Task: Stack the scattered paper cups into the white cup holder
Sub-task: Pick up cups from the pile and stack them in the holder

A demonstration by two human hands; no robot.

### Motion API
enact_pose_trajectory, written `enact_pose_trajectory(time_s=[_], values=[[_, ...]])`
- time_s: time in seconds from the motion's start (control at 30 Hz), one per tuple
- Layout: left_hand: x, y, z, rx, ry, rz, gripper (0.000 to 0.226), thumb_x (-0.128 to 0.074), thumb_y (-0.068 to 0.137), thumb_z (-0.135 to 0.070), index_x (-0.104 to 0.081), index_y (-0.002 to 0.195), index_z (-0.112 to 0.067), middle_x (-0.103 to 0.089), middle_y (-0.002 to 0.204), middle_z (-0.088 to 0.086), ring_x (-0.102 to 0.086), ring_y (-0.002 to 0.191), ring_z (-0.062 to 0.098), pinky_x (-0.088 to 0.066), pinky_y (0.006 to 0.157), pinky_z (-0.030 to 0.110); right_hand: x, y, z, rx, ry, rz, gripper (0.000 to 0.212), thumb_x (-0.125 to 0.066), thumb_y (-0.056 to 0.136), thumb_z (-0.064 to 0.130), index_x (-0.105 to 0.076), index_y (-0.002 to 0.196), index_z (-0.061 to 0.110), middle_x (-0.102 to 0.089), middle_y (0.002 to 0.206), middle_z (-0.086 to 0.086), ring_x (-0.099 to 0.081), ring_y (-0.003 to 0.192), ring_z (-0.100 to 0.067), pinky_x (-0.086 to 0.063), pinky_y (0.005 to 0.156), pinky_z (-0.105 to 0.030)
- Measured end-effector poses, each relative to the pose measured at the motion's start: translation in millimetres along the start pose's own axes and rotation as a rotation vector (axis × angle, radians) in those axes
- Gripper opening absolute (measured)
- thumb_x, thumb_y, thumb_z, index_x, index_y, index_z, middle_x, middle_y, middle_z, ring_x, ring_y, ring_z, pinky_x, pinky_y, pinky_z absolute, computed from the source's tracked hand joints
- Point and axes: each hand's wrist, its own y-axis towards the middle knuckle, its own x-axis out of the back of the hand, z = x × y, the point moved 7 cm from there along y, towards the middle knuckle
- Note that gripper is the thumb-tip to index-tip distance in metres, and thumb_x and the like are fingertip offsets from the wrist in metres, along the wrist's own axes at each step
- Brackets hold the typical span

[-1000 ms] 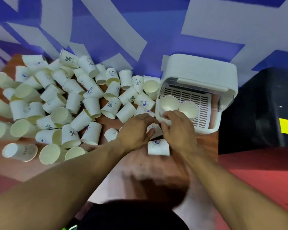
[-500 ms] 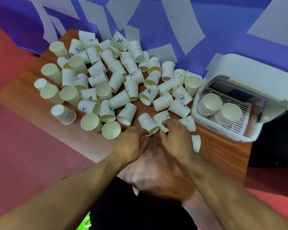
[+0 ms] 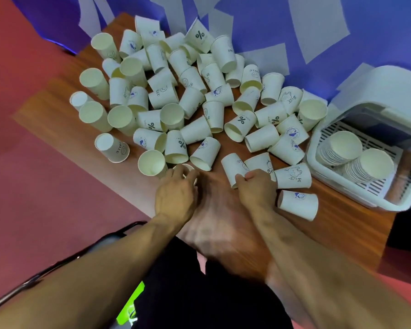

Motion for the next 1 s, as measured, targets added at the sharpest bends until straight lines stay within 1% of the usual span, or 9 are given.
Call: enact_pose_trajectory(time_s=[0.13, 0.23, 0.3, 0.4, 0.5, 0.6, 0.7, 0.9, 1.0], values=[[-6, 2, 4, -0.016, 0.065, 0.079, 0.028, -0.057, 0.087, -0.019, -0.060, 0.114, -0.025, -0.064, 0.100, 0.003, -0.057, 0.090, 0.030, -0.033, 0.065, 0.032, -4, 3, 1, -0.084, 0.038, -0.011, 0.022, -0.065, 0.086, 0.023, -0.069, 0.087, 0.002, -0.070, 0.092, -0.011, -0.062, 0.089, -0.030, -0.046, 0.073, -0.031], [-6, 3, 2, -0.061, 0.101, 0.089, 0.020, -0.057, 0.088, -0.020, -0.063, 0.107, -0.023, -0.067, 0.091, 0.003, -0.060, 0.083, 0.030, -0.029, 0.064, 0.032, -6, 5, -1, -0.129, 0.096, -0.026, 0.011, -0.069, 0.081, 0.020, -0.073, 0.089, 0.014, -0.071, 0.098, -0.004, -0.063, 0.096, -0.026, -0.050, 0.081, -0.030], [-5, 5, -3, -0.100, 0.110, 0.087, 0.015, -0.059, 0.087, -0.021, -0.066, 0.100, -0.020, -0.068, 0.085, 0.004, -0.061, 0.078, 0.032, -0.030, 0.061, 0.033, -4, 4, 0, -0.137, 0.152, -0.040, 0.014, -0.070, 0.077, 0.017, -0.071, 0.090, 0.020, -0.070, 0.099, 0.001, -0.063, 0.098, -0.023, -0.051, 0.084, -0.031], [0, 10, -12, -0.154, 0.088, 0.049, 0.014, -0.065, 0.081, -0.021, -0.069, 0.093, -0.015, -0.067, 0.080, 0.005, -0.061, 0.071, 0.033, -0.036, 0.055, 0.033, 9, 2, 4, -0.084, 0.187, -0.055, 0.023, -0.069, 0.075, 0.013, -0.064, 0.097, 0.017, -0.065, 0.086, 0.008, -0.061, 0.088, -0.017, -0.041, 0.073, -0.021], [11, 18, -29, -0.200, 0.049, -0.013, 0.017, -0.070, 0.075, -0.020, -0.071, 0.091, -0.015, -0.066, 0.078, 0.005, -0.060, 0.068, 0.032, -0.041, 0.050, 0.032, 31, 1, 8, -0.032, 0.219, -0.104, 0.027, -0.070, 0.075, 0.013, -0.056, 0.096, 0.021, -0.067, 0.097, 0.010, -0.059, 0.089, -0.017, -0.037, 0.074, -0.021], [22, 27, -57, -0.269, 0.008, -0.058, 0.018, -0.071, 0.074, -0.021, -0.071, 0.091, -0.016, -0.065, 0.077, 0.003, -0.060, 0.069, 0.031, -0.044, 0.048, 0.031, 61, 1, 11, 0.060, 0.251, -0.198, 0.025, -0.069, 0.073, 0.011, -0.060, 0.093, 0.021, -0.067, 0.089, 0.008, -0.063, 0.089, -0.020, -0.046, 0.082, -0.027], [37, 35, -96, -0.353, -0.070, -0.117, 0.016, -0.067, 0.077, -0.024, -0.069, 0.092, -0.019, -0.062, 0.078, 0.000, -0.059, 0.071, 0.027, -0.046, 0.050, 0.032, 104, -5, 14, 0.204, 0.265, -0.353, 0.020, -0.066, 0.073, 0.008, -0.063, 0.090, 0.017, -0.062, 0.075, 0.009, -0.062, 0.074, -0.017, -0.051, 0.073, -0.033], [66, 48, -198, -0.560, -0.213, -0.195, 0.021, -0.060, 0.084, -0.032, -0.071, 0.095, -0.018, -0.064, 0.082, 0.001, -0.062, 0.072, 0.022, -0.046, 0.053, 0.030, 192, -12, -16, 0.329, 0.183, -0.608, 0.022, -0.064, 0.076, 0.015, -0.062, 0.097, 0.021, -0.061, 0.081, 0.007, -0.057, 0.074, -0.016, -0.048, 0.071, -0.035], [68, 53, -243, -0.655, -0.226, -0.188, 0.021, -0.063, 0.084, -0.024, -0.070, 0.103, -0.018, -0.065, 0.089, 0.001, -0.063, 0.077, 0.024, -0.050, 0.058, 0.032, 234, -12, -44, 0.341, 0.146, -0.717, 0.027, -0.062, 0.077, 0.013, -0.064, 0.103, 0.020, -0.059, 0.082, 0.008, -0.056, 0.075, -0.016, -0.044, 0.077, -0.031]])
